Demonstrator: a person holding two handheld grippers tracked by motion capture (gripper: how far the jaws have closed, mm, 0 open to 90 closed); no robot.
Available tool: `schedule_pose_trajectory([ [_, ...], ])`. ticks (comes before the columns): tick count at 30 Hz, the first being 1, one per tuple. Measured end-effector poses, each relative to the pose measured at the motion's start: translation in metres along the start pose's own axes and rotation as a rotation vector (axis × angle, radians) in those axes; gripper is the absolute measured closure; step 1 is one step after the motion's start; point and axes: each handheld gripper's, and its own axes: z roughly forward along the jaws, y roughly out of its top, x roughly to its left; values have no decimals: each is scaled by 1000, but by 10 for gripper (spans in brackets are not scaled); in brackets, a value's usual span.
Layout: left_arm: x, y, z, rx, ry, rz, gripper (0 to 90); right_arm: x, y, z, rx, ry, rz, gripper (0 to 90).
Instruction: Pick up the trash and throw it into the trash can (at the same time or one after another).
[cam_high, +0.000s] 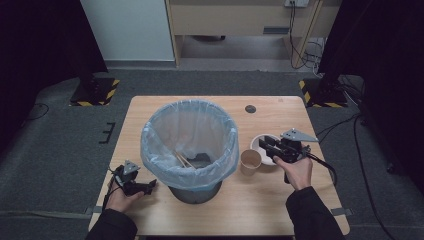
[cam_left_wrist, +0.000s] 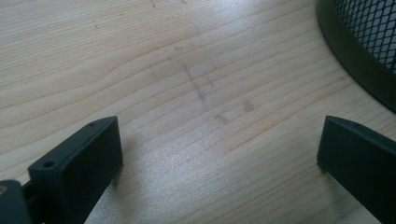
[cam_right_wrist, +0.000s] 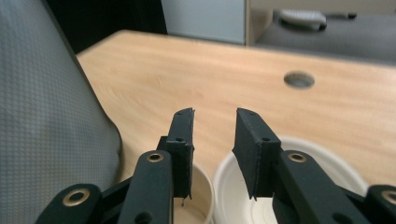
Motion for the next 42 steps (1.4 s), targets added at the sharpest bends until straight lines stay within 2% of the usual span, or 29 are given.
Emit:
schedule_pose_trajectory([
  [9, 0, 0, 0, 0, 0, 0, 0, -9, -26, 18, 115, -10, -1, 682],
  [19, 0, 0, 0, 1, 0, 1, 0, -8, -36, 28, 188, 2, -9, 698],
  [23, 0, 0, 0, 1, 1, 0, 0, -7, -40, 32, 225, -2, -16, 747],
  [26, 0, 0, 0, 1, 0, 1, 0, -6, -41, 33, 240, 1, -10, 795],
  [37, 0, 0, 0, 1, 1, 0, 0, -7, -36, 29, 243, 13, 11, 832],
  [42, 0, 0, 0, 1, 1, 0, 0, -8, -32, 24, 209, 25, 40, 833],
])
